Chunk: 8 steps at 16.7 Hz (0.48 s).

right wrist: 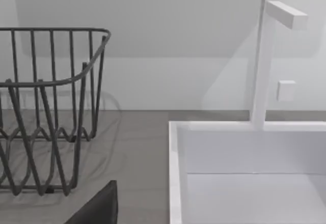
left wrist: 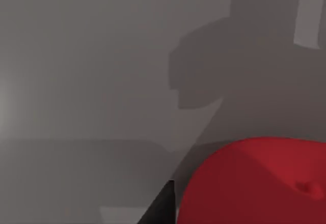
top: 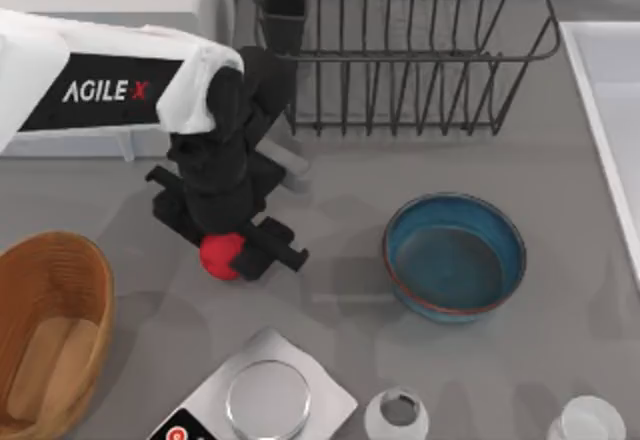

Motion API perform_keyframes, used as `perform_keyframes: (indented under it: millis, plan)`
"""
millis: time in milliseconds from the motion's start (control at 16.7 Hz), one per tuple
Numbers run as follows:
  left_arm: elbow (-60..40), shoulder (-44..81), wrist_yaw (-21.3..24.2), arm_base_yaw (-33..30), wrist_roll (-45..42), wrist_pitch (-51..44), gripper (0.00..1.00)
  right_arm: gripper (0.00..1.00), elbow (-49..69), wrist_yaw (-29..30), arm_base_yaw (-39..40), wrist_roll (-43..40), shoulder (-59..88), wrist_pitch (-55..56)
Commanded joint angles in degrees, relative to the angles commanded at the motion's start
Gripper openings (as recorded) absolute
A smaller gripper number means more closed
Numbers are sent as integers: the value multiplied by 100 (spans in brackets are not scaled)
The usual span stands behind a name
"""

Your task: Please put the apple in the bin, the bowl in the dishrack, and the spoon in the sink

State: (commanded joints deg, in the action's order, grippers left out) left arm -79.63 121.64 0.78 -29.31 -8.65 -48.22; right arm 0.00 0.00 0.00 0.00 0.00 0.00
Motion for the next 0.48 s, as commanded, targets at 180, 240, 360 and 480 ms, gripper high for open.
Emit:
perform_keyframes:
  millis: [180,240,360,480]
  plan:
    - [0,0,0,0,0,0,0,100,0,0,0,0,0,0]
    - [0,0,0,0,0,0,0,100,0,0,0,0,0,0]
    - [-31,-101,-54,17,-21,-38,0,100,0,0,0,0,0,0]
    - [-124,-137,-55,11,-21,-127,0,100,0,0,0,0,0,0]
